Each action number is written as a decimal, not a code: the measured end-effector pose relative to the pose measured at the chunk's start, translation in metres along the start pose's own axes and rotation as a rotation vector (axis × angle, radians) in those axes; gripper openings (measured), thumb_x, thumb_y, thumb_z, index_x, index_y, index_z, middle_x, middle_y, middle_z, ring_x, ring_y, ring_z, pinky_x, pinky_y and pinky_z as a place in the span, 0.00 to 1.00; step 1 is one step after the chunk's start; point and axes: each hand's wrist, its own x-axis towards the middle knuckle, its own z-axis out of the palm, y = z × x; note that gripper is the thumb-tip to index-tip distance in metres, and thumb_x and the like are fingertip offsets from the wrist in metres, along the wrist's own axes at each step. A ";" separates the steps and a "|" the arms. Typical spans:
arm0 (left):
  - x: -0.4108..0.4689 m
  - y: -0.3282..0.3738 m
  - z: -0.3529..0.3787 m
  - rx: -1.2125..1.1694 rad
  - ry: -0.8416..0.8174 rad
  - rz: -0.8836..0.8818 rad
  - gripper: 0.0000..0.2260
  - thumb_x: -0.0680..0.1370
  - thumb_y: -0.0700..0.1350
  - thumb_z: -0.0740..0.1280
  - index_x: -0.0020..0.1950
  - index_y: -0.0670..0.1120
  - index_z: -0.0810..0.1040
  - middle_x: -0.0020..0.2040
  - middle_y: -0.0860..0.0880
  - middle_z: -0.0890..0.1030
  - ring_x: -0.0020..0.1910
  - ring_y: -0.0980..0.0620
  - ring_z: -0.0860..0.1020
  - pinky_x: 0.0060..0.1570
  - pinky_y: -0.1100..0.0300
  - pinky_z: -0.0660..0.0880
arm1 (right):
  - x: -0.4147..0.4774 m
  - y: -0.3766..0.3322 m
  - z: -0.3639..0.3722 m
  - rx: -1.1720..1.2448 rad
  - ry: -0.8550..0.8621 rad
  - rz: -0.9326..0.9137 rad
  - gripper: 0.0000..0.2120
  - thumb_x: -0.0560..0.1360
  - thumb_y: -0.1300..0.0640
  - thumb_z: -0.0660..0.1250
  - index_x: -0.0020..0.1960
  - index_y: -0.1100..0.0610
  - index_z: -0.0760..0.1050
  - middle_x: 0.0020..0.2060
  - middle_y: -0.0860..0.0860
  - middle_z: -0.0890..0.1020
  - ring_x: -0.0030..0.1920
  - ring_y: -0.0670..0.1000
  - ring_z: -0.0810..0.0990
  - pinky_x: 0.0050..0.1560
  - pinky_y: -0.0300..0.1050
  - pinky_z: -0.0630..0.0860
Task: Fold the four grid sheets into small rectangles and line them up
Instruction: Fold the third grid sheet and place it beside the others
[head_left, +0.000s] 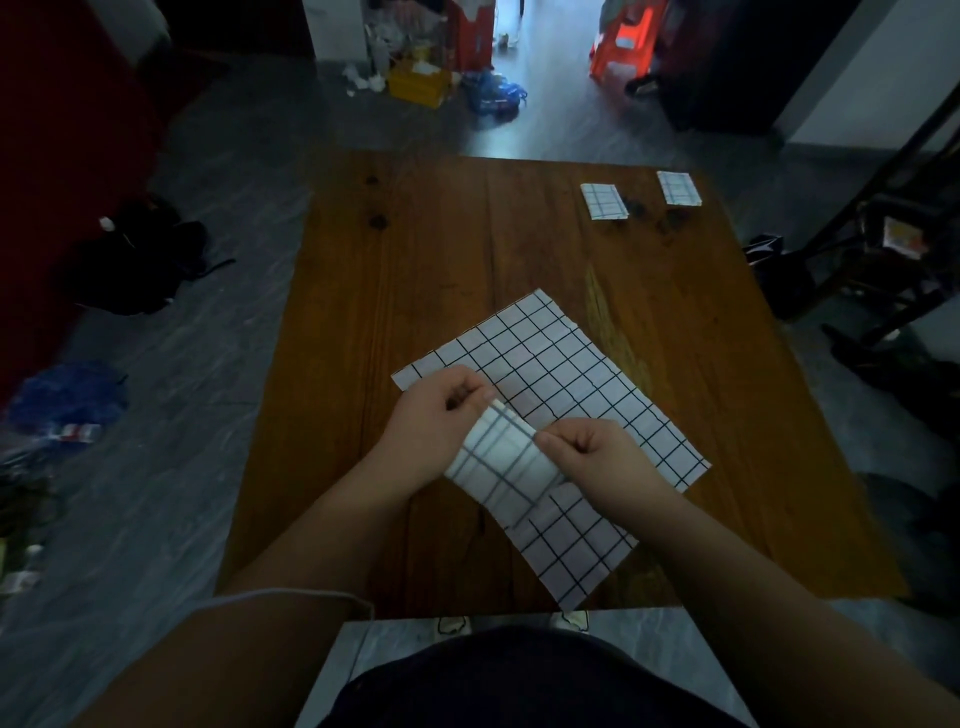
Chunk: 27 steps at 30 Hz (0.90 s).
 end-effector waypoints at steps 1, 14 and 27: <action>0.000 -0.002 -0.004 -0.012 0.020 -0.013 0.07 0.82 0.45 0.65 0.46 0.51 0.80 0.43 0.50 0.83 0.42 0.55 0.82 0.40 0.61 0.79 | -0.001 0.003 -0.001 0.018 -0.019 0.008 0.11 0.82 0.51 0.65 0.46 0.51 0.84 0.41 0.49 0.86 0.41 0.46 0.85 0.45 0.44 0.82; -0.021 0.011 0.025 0.103 -0.114 0.038 0.06 0.81 0.45 0.66 0.45 0.54 0.78 0.40 0.54 0.79 0.39 0.60 0.76 0.40 0.65 0.72 | -0.003 -0.009 -0.005 -0.134 -0.104 -0.111 0.11 0.82 0.45 0.60 0.46 0.43 0.79 0.36 0.41 0.80 0.35 0.40 0.77 0.37 0.38 0.72; -0.083 0.038 0.054 0.015 0.390 -0.111 0.08 0.82 0.44 0.66 0.45 0.44 0.80 0.43 0.38 0.79 0.35 0.58 0.74 0.36 0.70 0.73 | -0.046 0.025 -0.050 -0.101 -0.276 -0.200 0.12 0.84 0.54 0.60 0.48 0.51 0.82 0.37 0.44 0.84 0.41 0.37 0.83 0.40 0.31 0.78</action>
